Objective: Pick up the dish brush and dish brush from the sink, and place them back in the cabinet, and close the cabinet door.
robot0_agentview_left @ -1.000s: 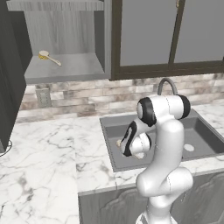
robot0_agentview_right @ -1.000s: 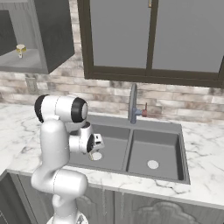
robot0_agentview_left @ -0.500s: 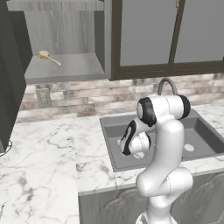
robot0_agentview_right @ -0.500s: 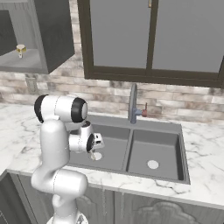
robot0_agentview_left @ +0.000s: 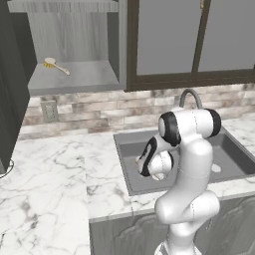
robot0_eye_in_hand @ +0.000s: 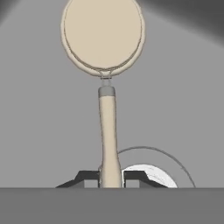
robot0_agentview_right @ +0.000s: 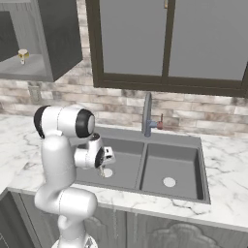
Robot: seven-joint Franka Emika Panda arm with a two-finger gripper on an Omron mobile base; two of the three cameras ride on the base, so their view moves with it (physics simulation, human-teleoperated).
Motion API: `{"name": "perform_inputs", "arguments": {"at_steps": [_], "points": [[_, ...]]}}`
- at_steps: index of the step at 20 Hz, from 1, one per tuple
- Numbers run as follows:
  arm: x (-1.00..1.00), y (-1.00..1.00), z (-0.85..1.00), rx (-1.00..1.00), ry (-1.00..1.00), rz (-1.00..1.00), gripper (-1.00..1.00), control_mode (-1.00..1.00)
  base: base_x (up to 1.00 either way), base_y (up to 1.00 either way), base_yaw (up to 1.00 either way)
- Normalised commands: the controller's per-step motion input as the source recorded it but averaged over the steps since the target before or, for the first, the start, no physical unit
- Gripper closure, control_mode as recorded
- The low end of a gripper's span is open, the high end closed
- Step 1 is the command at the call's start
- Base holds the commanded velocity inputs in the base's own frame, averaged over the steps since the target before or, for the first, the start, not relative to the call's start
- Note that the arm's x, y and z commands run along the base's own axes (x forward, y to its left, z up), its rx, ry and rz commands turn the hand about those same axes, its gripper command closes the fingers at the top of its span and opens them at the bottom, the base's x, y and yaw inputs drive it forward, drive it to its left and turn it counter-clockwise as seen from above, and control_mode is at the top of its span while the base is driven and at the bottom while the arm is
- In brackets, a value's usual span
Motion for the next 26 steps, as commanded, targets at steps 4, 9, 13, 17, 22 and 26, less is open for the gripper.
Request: {"name": "perform_inputs", "arguments": {"at_steps": [4, 9, 13, 17, 22, 26], "points": [[-0.05, -0.13, 0.51, 0.00, -0.04, 0.00, 1.00, -1.00, 0.00, 0.00, 0.00], [-0.01, 0.00, 0.59, 0.00, -0.04, -0.01, 1.00, -1.00, 0.00, 0.00, 0.00], [-0.09, 0.00, 0.68, 0.00, -0.01, -0.05, 1.00, -1.00, 0.00, 0.00, 0.00], [-0.13, 0.00, 0.67, 0.00, 0.00, -0.05, 1.00, -1.00, 0.00, 0.00, 0.00], [-0.21, 0.00, 0.66, 0.00, 0.00, -0.06, 1.00, -1.00, 0.00, 0.00, 0.00], [-0.25, 0.00, 0.64, 0.00, 0.00, -0.08, 1.00, -1.00, 0.00, 0.00, 0.00]]}}
